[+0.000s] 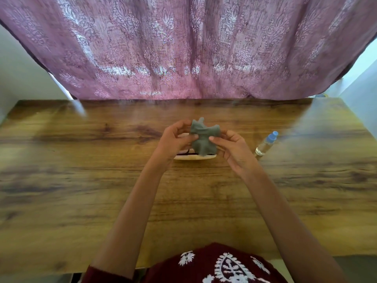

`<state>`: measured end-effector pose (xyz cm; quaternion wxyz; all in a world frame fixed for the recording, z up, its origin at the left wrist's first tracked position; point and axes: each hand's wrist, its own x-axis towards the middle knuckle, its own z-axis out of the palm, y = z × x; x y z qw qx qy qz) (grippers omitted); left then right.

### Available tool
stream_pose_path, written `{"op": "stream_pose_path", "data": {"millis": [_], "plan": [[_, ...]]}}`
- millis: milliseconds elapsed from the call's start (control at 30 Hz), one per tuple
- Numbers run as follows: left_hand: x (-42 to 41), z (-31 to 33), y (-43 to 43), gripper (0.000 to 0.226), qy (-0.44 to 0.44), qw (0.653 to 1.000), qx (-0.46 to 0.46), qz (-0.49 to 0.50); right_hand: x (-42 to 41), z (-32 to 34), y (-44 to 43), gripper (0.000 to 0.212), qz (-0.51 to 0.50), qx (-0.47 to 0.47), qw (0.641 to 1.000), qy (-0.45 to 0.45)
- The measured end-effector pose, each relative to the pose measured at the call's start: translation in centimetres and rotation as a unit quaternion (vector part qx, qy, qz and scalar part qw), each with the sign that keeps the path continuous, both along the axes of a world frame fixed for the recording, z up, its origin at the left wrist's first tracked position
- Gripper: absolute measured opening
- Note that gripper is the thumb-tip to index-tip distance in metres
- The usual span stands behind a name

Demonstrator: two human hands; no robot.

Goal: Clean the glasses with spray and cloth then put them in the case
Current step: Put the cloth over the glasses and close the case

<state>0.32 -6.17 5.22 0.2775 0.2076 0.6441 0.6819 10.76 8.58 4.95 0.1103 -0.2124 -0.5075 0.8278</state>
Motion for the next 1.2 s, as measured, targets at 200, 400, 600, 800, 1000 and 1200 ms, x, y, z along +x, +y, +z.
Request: {"op": "stream_pose_path", "data": {"millis": [200, 400, 600, 800, 1000, 1200], "plan": [[-0.4, 0.7, -0.1, 0.016, 0.208, 0.975, 0.078, 0.028, -0.6, 1.2, -0.3, 0.046, -0.025, 0.153, 0.981, 0.118], [0.0, 1.8, 0.0, 0.038, 0.213, 0.972, 0.093, 0.038, -1.0, 2.3, -0.3, 0.039, -0.019, 0.200, 0.960, 0.195], [0.2, 2.8, -0.1, 0.041, 0.132, 0.986, 0.080, 0.059, -1.4, 2.4, -0.4, 0.051, -0.014, 0.184, 0.971, 0.152], [0.2, 3.2, -0.8, 0.026, 0.074, 0.996, 0.034, 0.025, -1.2, 2.8, -0.6, 0.025, 0.004, 0.152, 0.985, 0.083], [0.1, 3.2, -1.4, 0.028, 0.042, 0.999, 0.009, -0.016, -1.1, 2.7, -0.9, 0.020, 0.031, 0.100, 0.992, 0.065], [0.0, 2.6, -1.8, 0.027, 0.024, 0.999, 0.009, -0.030, -1.1, 2.6, -0.9, 0.019, 0.024, 0.114, 0.992, 0.045]]}}
